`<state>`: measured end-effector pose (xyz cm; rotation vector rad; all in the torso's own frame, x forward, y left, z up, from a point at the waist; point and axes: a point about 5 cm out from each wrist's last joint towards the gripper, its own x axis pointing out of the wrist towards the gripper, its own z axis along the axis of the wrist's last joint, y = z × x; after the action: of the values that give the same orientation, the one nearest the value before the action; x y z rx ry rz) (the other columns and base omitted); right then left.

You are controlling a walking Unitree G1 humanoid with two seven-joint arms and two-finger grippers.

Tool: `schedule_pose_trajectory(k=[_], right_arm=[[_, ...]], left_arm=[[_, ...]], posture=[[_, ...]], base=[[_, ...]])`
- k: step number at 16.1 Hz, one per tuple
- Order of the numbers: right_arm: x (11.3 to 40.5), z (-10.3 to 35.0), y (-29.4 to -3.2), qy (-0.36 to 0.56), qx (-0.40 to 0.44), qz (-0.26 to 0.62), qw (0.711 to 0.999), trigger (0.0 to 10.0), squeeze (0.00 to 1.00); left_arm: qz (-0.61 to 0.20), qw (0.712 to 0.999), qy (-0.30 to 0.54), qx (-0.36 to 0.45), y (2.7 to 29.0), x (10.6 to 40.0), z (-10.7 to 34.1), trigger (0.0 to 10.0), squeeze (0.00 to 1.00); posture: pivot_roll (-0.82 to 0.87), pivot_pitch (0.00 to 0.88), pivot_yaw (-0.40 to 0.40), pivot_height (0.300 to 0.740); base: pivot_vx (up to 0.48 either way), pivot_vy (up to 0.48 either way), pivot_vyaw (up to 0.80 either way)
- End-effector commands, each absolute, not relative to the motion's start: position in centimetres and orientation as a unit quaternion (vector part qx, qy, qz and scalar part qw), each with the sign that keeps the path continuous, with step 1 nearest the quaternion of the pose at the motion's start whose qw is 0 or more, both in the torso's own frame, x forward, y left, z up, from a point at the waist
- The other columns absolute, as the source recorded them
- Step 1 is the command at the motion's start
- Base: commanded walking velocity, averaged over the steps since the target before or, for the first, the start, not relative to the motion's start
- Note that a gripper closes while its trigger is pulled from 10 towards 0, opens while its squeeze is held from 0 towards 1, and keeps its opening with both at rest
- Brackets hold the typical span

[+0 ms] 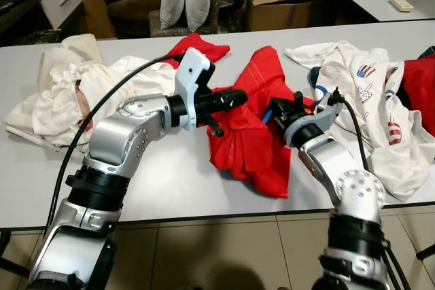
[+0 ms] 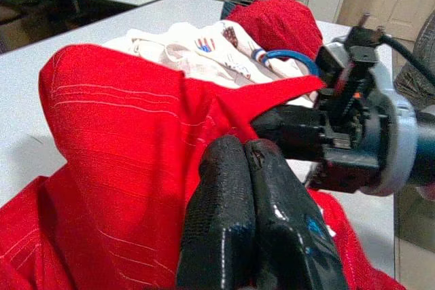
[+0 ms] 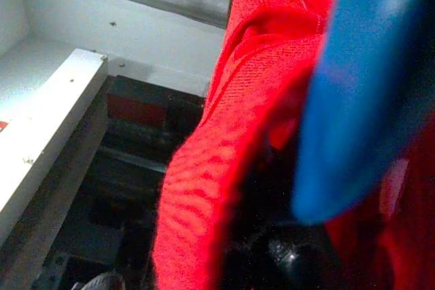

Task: Hang hanger

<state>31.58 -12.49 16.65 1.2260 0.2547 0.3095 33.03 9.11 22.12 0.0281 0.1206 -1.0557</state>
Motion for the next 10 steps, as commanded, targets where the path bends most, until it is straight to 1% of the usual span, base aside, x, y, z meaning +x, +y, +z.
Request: schedule_pose_trajectory(k=[1, 2, 3, 5, 7, 9, 10], right_arm=[[31.1, 17.2, -12.2, 0.123, 0.563, 0.158, 0.802, 10.0, 0.00], [30.7, 17.3, -12.5, 0.127, 0.565, 0.157, 0.800, 10.0, 0.00], [30.3, 17.5, -12.9, 0.123, 0.568, 0.154, 0.799, 10.0, 0.00], [29.9, 17.6, -13.2, 0.120, 0.568, 0.152, 0.800, 10.0, 0.00], [29.1, 17.5, -13.4, 0.124, 0.558, 0.149, 0.807, 10.0, 0.00], [28.4, 17.3, -13.6, 0.135, 0.536, 0.151, 0.820, 10.0, 0.00], [27.8, 17.2, -13.8, 0.143, 0.520, 0.151, 0.828, 10.0, 0.00]], left_arm=[[-0.491, 0.869, 0.063, 0.003, 9.5, 33.4, 22.4, 10.0, 0.00], [-0.484, 0.873, 0.061, -0.003, 9.7, 33.6, 22.2, 10.0, 1.00], [-0.463, 0.883, 0.074, 0.020, 10.4, 33.9, 21.4, 10.0, 1.00], [-0.446, 0.890, 0.087, 0.038, 11.1, 34.1, 20.7, 10.0, 1.00], [-0.411, 0.904, 0.103, 0.051, 13.0, 34.4, 19.7, 10.0, 1.00], [-0.387, 0.916, 0.097, 0.051, 14.7, 34.2, 19.5, 10.0, 1.00], [-0.376, 0.921, 0.095, 0.044, 15.5, 33.9, 19.3, 10.0, 1.00]], posture=[[-0.18, 0.000, 0.103, 0.740], [-0.19, 0.000, 0.106, 0.740], [-0.18, 0.000, 0.107, 0.740], [-0.18, 0.000, 0.107, 0.740], [-0.19, 0.000, 0.114, 0.740], [-0.19, 0.000, 0.119, 0.740], [-0.19, 0.000, 0.120, 0.740]], base=[[0.000, 0.000, 0.00], [0.000, 0.000, 0.00], [0.000, 0.000, 0.00], [0.000, 0.000, 0.00], [0.000, 0.000, 0.00], [0.000, 0.000, 0.00], [0.000, 0.000, 0.44]])
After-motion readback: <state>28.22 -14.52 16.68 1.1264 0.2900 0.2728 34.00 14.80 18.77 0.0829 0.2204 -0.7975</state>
